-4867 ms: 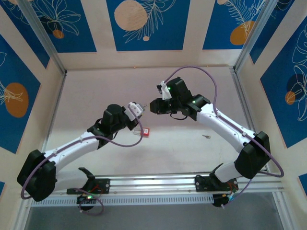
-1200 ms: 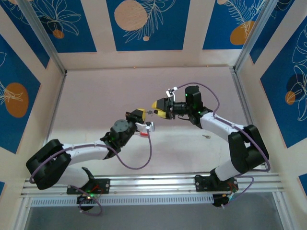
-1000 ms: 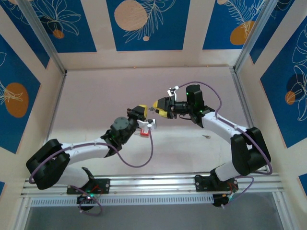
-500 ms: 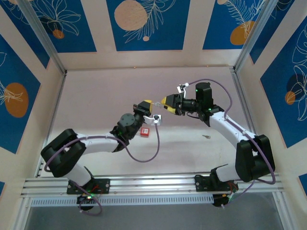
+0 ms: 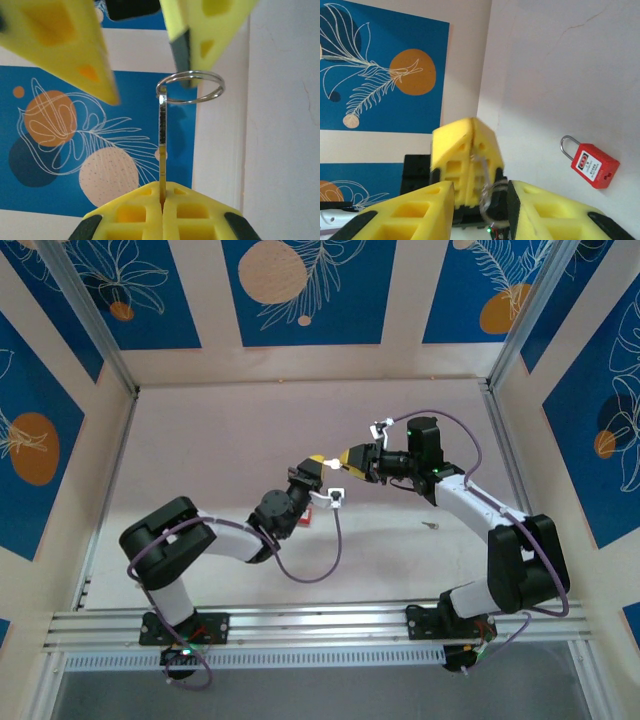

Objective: Unlock with the key

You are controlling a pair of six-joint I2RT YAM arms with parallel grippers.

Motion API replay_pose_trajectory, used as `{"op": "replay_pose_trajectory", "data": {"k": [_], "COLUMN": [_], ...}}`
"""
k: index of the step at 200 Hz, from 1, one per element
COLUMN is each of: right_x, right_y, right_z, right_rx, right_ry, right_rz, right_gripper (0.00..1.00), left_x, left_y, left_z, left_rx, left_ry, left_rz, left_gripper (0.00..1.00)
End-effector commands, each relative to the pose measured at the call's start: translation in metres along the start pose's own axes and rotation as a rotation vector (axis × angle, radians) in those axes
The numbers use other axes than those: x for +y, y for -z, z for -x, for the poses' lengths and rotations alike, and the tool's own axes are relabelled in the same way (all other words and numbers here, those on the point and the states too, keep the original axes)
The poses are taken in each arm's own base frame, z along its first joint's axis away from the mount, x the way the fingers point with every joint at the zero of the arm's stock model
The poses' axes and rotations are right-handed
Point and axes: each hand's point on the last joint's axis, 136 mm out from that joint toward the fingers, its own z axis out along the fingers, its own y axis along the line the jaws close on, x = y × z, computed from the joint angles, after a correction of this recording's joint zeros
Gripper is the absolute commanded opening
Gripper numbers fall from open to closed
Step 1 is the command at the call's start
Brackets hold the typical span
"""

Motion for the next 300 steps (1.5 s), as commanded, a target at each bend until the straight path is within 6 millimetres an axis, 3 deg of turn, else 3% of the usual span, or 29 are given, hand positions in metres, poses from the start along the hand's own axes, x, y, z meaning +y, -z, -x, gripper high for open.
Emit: {"op": "replay_pose_trajectory", "data": {"k": [1, 72, 130, 213, 230, 259, 270, 300], "right_x": [-0.012, -0.011, -0.007, 0.001, 0.007, 0.020, 0.022, 0.015], "right_y": [-0.002, -0.004, -0.008, -0.006, 0.000, 0.006, 0.008, 0.021], "right_z": [-0.005, -0.011, -0.022, -0.013, -0.006, 0.003, 0.005, 0.010], "right_rx": [0.035, 0.055, 0.081, 0.040, 0.002, -0.023, -0.027, -0.061], "right_ry": [-0.009, -0.014, -0.030, -0.015, -0.009, 0.014, 0.027, 0.031], "right_rz": [0.003, 0.019, 0.039, 0.023, 0.023, 0.030, 0.028, -0.011], "right_gripper": [0.34, 0.21, 0.19, 0.10, 0.10, 0.09, 0.09, 0.09], "left_x": [0.007, 0.000, -0.006, 0.000, 0.005, 0.014, 0.019, 0.030], "left_y": [0.004, 0.001, -0.002, 0.000, 0.001, 0.003, 0.005, 0.011], "left_z": [0.008, 0.009, 0.008, 0.005, 0.004, -0.002, -0.006, -0.023], "left_rx": [-0.009, -0.003, 0.010, 0.023, 0.031, 0.054, 0.069, 0.143], "left_ry": [-0.002, -0.002, -0.007, 0.039, 0.058, 0.095, 0.126, 0.235], "left_rz": [0.046, 0.034, 0.023, 0.036, 0.046, 0.064, 0.075, 0.105], "left_gripper": [0.00, 0.00, 0.00, 0.00, 0.15, 0.71, 0.99, 1.00]}}
